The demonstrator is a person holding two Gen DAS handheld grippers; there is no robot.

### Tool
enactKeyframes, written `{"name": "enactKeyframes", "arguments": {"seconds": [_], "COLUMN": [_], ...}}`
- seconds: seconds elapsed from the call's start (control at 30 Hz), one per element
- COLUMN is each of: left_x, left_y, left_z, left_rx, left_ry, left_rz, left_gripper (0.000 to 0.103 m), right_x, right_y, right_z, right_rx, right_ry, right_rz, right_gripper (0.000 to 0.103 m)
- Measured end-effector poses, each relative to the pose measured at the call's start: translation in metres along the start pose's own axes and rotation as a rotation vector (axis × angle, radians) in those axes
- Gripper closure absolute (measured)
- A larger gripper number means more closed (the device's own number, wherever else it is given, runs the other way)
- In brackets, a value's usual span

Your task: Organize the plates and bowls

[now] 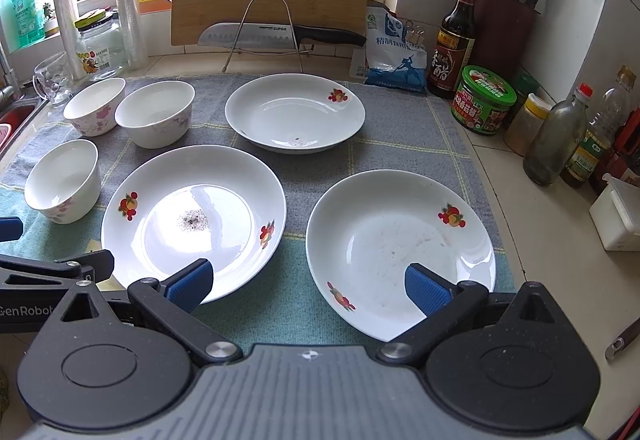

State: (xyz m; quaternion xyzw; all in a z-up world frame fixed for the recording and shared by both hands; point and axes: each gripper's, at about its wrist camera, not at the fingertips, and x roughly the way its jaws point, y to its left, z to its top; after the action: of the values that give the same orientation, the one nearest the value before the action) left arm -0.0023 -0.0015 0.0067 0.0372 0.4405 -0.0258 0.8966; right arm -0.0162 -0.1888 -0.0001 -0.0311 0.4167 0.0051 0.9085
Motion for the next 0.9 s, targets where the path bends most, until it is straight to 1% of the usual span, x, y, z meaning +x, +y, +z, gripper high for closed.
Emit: {"name": "enactKeyframes", "arguments": {"seconds": [0.27,0.9], "left_x": [0.0005,0.0037], "left_y": [-0.0001,0.0082], "left_z": [0.001,0.0057], "left_rx": [0.001,0.028], "left_ry": [0.0,-0.018], "left_rz": [-0.002,-0.03], "left_gripper": [0.001,0.001], "right_x": [0.0028,-0.0033], "right_y": [-0.0007,0.007], "right_z": [0.0037,-0.0012], "right_rx": [-0.001,0.008], "right_ry": [-0.002,-0.024], "right_rz": [-0.002,-0.021], "right_gripper": [0.0,0.0]}}
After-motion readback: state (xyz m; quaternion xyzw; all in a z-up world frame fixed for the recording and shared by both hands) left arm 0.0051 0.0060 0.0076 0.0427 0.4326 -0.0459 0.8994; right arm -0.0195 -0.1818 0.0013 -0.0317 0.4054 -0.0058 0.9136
